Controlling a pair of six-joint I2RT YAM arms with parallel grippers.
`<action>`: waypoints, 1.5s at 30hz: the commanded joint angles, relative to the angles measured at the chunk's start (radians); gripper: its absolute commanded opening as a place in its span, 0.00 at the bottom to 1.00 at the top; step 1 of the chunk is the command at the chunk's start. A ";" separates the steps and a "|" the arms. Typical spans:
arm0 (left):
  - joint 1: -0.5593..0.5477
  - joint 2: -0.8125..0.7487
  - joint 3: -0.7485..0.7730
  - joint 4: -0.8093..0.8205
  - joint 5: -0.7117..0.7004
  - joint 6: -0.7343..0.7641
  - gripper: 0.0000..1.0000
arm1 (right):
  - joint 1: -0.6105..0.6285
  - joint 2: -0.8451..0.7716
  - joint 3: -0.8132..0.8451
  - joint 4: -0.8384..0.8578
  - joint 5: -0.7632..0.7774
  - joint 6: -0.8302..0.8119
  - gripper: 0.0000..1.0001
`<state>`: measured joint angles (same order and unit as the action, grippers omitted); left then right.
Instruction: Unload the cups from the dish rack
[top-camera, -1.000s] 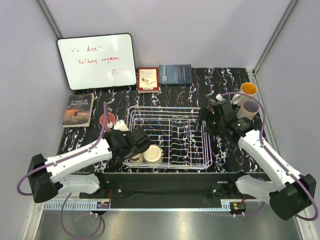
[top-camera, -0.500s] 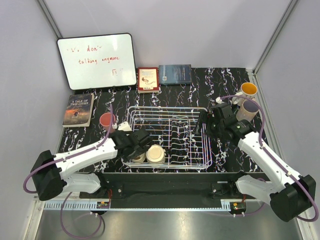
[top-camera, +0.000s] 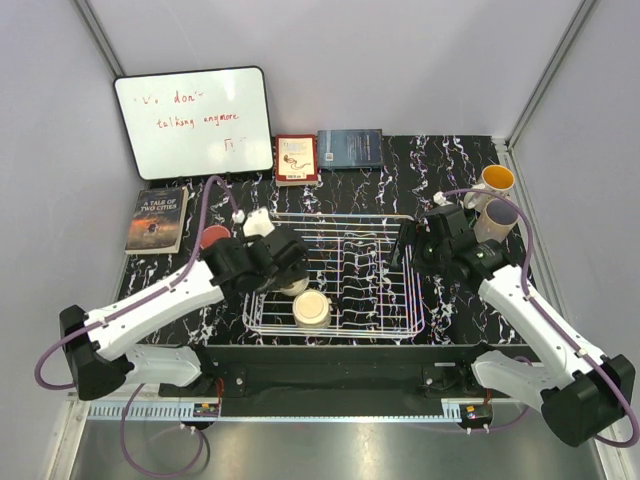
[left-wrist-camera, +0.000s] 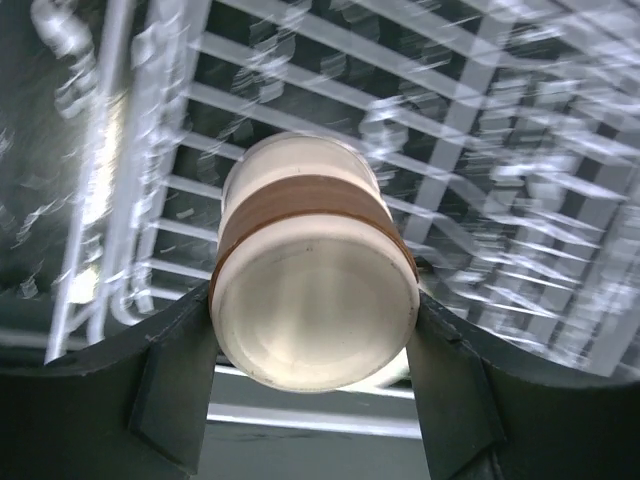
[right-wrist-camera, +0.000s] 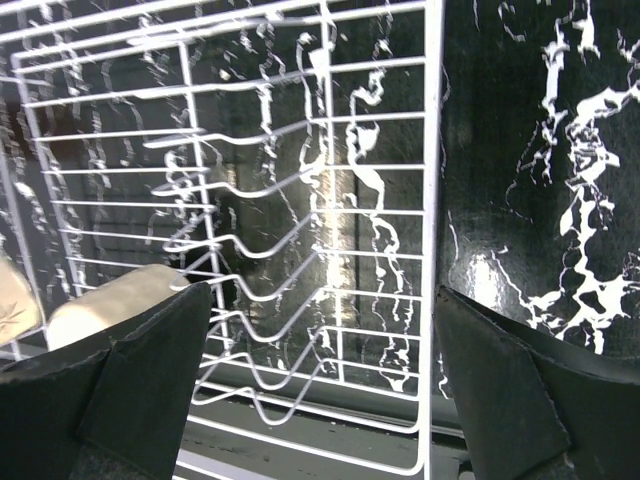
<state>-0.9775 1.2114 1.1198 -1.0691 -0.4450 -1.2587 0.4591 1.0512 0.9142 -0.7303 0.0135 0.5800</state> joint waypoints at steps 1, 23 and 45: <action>-0.012 -0.003 0.181 0.079 -0.003 0.187 0.00 | 0.007 -0.039 0.084 0.019 -0.009 -0.017 1.00; 0.467 -0.066 -0.491 1.909 1.094 -0.103 0.00 | 0.006 -0.138 0.124 0.402 -0.510 0.204 0.97; 0.379 0.177 -0.396 2.247 1.287 -0.268 0.00 | 0.009 -0.085 0.129 0.623 -0.629 0.300 0.74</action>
<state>-0.5911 1.3804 0.6746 1.0798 0.7933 -1.5208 0.4603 0.9554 1.0111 -0.1860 -0.5720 0.8616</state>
